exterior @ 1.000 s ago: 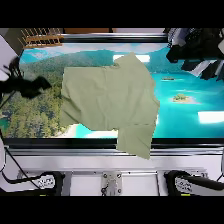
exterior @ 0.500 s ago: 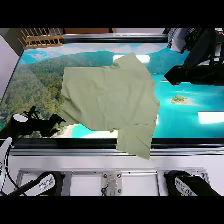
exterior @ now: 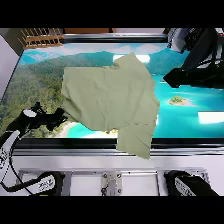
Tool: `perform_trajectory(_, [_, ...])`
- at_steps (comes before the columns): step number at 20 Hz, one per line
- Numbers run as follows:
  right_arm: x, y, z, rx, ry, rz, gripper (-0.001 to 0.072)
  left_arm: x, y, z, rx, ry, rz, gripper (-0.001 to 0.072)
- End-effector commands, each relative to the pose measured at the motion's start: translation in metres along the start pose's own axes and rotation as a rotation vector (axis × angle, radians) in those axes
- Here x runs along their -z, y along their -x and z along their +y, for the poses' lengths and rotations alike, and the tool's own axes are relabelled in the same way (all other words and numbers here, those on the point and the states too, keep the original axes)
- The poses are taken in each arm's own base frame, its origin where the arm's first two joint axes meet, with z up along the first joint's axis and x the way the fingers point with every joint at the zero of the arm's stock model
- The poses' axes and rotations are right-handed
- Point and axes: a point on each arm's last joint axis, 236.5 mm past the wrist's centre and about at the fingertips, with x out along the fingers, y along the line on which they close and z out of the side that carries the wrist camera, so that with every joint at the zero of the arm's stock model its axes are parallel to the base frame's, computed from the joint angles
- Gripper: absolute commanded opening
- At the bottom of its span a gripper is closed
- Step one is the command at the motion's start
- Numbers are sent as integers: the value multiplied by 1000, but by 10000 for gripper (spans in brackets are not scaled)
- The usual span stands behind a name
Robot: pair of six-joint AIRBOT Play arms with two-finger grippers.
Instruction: Fold the clothes and pants, and hang the long-sleeved shirts on hangers.
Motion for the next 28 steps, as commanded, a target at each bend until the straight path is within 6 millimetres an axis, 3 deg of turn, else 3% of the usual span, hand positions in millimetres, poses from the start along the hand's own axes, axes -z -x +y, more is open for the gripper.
perform_trajectory(1, [21, -1, -4, 5, -10, 77, 671, -18, 8, -7, -4, -43, -72, 6])
perform_trajectory(4, [63, -16, -42, 57, -165, 177, 671, -24, 31, -4, -51, -160, -129, 7])
perform_trajectory(7, [138, -48, -104, 140, -419, 303, 671, -22, 51, -4, -81, -265, -148, 6])
perform_trajectory(9, [192, -72, -133, 178, -561, 374, 671, -22, 61, -8, -80, -303, -168, 6])
perform_trajectory(11, [240, -97, -142, 184, -645, 451, 671, -24, 68, -13, -68, -311, -191, 6])
perform_trajectory(13, [269, -124, -127, 116, -676, 509, 671, -24, 71, -15, -64, -315, -199, 6])
perform_trajectory(18, [280, -174, -81, -8, -642, 553, 671, -24, 71, -15, -63, -313, -198, 6])
perform_trajectory(22, [270, -193, -63, -25, -621, 506, 668, -25, 71, -15, -62, -314, -204, 6])
perform_trajectory(25, [268, -194, -64, -22, -616, 497, 440, -26, 71, -15, -62, -314, -207, 6])
perform_trajectory(27, [267, -194, -64, -30, -589, 494, 425, -26, 71, -15, -62, -314, -206, 6])
perform_trajectory(28, [265, -194, -63, -40, -559, 491, 252, -26, 71, -15, -62, -314, -206, 6])
